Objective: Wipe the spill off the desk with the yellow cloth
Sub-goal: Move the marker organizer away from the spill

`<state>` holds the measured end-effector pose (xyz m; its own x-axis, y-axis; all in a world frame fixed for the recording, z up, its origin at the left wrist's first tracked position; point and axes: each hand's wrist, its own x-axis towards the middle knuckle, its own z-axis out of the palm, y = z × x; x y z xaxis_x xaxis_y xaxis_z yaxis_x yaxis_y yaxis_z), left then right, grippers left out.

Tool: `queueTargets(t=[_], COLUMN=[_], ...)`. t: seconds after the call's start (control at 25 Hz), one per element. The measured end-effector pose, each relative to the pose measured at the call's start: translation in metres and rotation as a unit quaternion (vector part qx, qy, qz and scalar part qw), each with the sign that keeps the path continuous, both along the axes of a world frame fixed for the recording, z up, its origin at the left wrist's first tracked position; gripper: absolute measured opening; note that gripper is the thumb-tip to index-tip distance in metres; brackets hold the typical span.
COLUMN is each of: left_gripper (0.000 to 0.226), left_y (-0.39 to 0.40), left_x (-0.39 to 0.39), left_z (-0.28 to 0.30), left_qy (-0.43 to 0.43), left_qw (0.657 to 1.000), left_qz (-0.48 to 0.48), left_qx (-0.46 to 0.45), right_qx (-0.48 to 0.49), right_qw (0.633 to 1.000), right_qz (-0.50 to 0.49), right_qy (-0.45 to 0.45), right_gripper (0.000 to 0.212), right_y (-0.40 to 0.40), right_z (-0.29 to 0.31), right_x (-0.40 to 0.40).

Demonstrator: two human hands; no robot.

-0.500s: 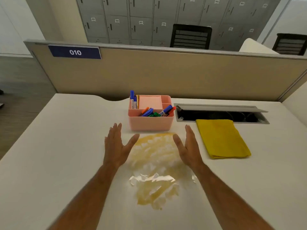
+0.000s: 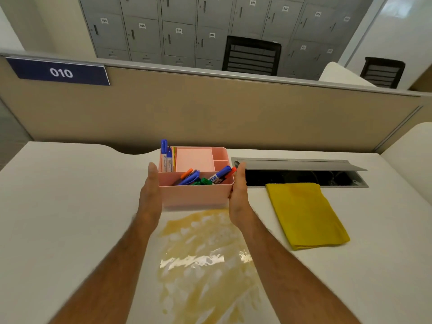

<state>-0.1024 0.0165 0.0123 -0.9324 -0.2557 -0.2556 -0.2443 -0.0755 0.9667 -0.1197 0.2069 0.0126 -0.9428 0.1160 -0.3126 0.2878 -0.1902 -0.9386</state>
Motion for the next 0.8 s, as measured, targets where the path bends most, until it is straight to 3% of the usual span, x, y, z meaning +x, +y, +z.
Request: queueTargets(t=[0.16, 0.56, 0.8], left_gripper=[0.083, 0.089, 0.067], left_y=[0.011, -0.047, -0.129], left_x=[-0.001, -0.002, 0.005], left_z=[-0.001, 0.034, 0.049], left_qy=[0.027, 0.036, 0.008], left_qw=[0.999, 0.997, 0.99], left_qz=[0.022, 0.065, 0.141], left_qx=[0.039, 0.011, -0.019], right_qx=[-0.018, -0.049, -0.047], right_qw=[1.0, 0.993, 0.986], right_qz=[0.001, 0.066, 0.129], right_qy=[0.007, 0.084, 0.094], right_gripper=[0.091, 0.077, 0.065], right_y=[-0.003, -0.06, -0.141], right_z=[-0.001, 0.022, 0.031], right_x=[-0.003, -0.004, 0.003])
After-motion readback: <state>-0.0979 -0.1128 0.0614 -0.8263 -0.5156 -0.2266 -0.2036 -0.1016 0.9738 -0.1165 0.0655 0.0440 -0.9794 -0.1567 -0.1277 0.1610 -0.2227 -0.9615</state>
